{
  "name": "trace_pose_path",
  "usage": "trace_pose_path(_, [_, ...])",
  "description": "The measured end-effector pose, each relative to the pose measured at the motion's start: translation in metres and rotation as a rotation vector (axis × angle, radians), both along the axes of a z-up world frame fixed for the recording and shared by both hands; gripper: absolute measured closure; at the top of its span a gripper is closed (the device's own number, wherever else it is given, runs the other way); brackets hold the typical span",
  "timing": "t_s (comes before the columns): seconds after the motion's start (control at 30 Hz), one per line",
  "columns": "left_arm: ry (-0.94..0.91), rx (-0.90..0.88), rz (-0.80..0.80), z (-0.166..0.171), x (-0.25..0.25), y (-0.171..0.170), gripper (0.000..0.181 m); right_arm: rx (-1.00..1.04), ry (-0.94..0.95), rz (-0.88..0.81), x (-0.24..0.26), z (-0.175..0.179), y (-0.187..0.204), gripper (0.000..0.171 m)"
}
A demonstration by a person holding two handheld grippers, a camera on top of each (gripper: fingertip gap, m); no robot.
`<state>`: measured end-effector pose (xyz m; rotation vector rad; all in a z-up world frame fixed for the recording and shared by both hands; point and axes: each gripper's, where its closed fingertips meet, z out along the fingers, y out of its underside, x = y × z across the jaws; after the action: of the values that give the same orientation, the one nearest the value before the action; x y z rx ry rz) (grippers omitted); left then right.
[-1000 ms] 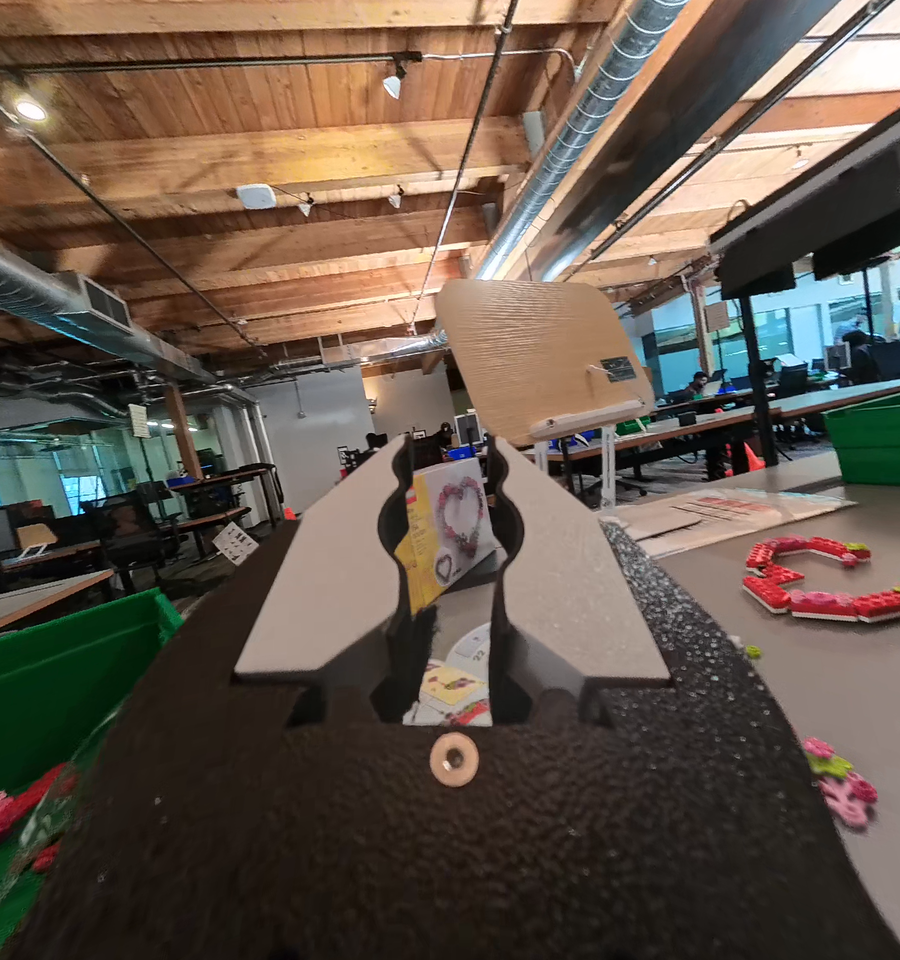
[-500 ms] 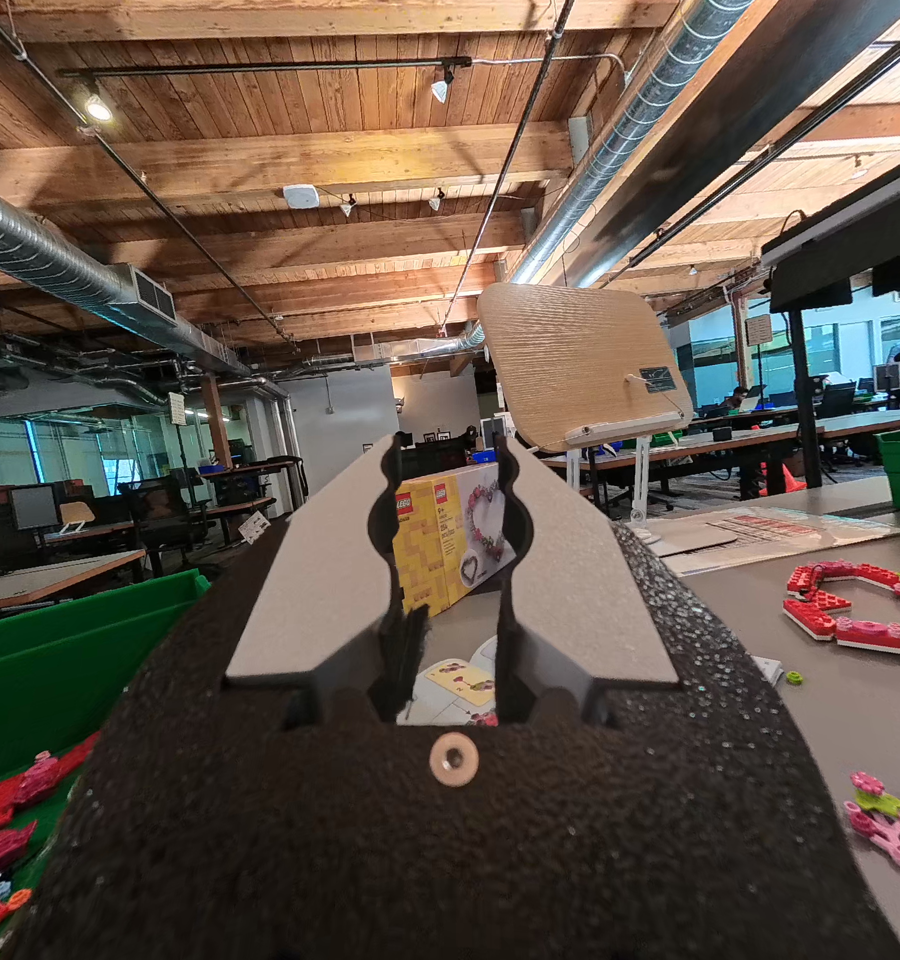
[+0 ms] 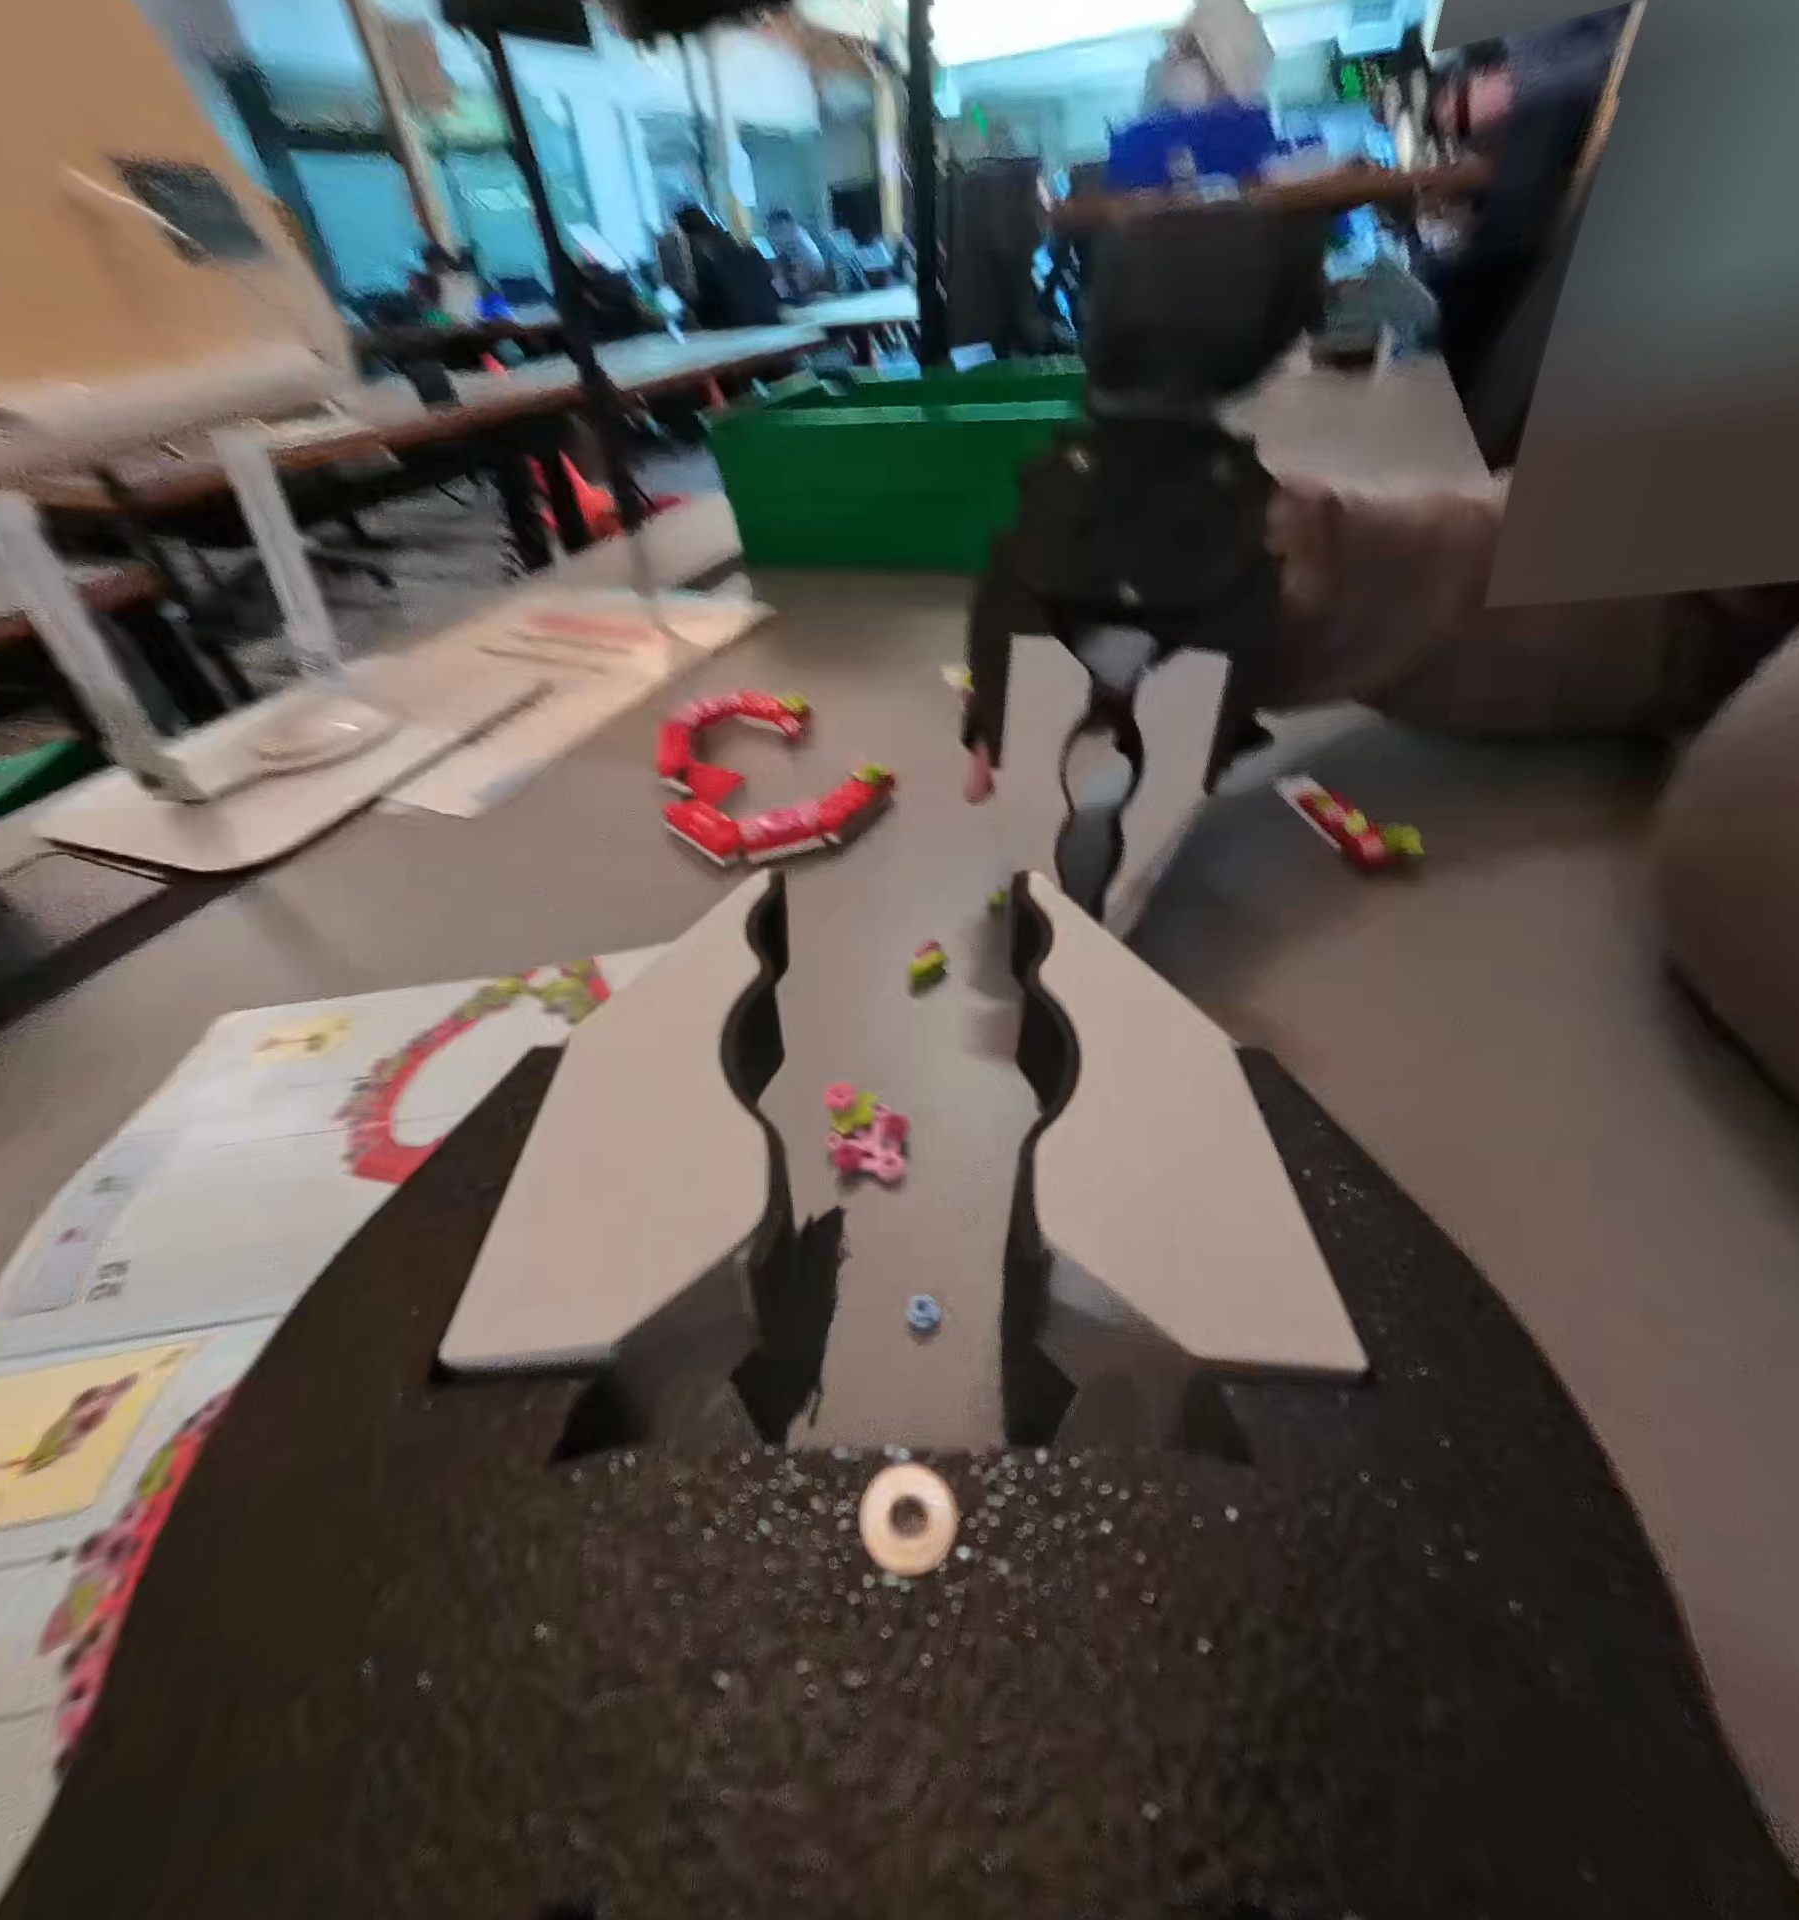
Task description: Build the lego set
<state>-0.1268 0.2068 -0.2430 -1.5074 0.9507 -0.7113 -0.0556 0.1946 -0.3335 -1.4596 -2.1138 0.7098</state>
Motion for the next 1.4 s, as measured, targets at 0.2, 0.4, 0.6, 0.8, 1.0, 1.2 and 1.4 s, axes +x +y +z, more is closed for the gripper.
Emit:
trace_pose_path(0.2, [0.256, -0.128, -0.166, -0.051, 0.037, -0.029, 0.138, -0.011, 0.016, 0.023, -0.003, 0.0, -0.006, 0.163])
trace_pose_path(0.4, [0.353, -0.221, -0.188, -0.083, 0.045, -0.033, 0.137, -0.024, 0.044, 0.041, -0.009, 0.001, -0.01, 0.163])
trace_pose_path(0.6, [0.391, -0.23, -0.17, -0.09, 0.042, -0.03, 0.144, -0.041, 0.057, 0.06, -0.015, 0.001, -0.012, 0.163])
trace_pose_path(0.8, [0.437, -0.229, -0.166, -0.097, 0.043, -0.03, 0.146, -0.044, 0.038, 0.074, -0.018, -0.002, -0.012, 0.163])
trace_pose_path(1.0, [0.434, -0.252, -0.165, -0.098, 0.044, -0.03, 0.151, -0.042, 0.026, 0.077, -0.017, -0.005, -0.012, 0.163])
trace_pose_path(1.2, [0.434, -0.253, -0.167, -0.098, 0.046, -0.03, 0.158, -0.049, 0.026, 0.081, -0.016, -0.005, -0.011, 0.162])
trace_pose_path(1.4, [0.427, -0.281, -0.152, -0.099, 0.047, -0.028, 0.163, -0.045, 0.028, 0.082, -0.015, -0.006, -0.01, 0.162])
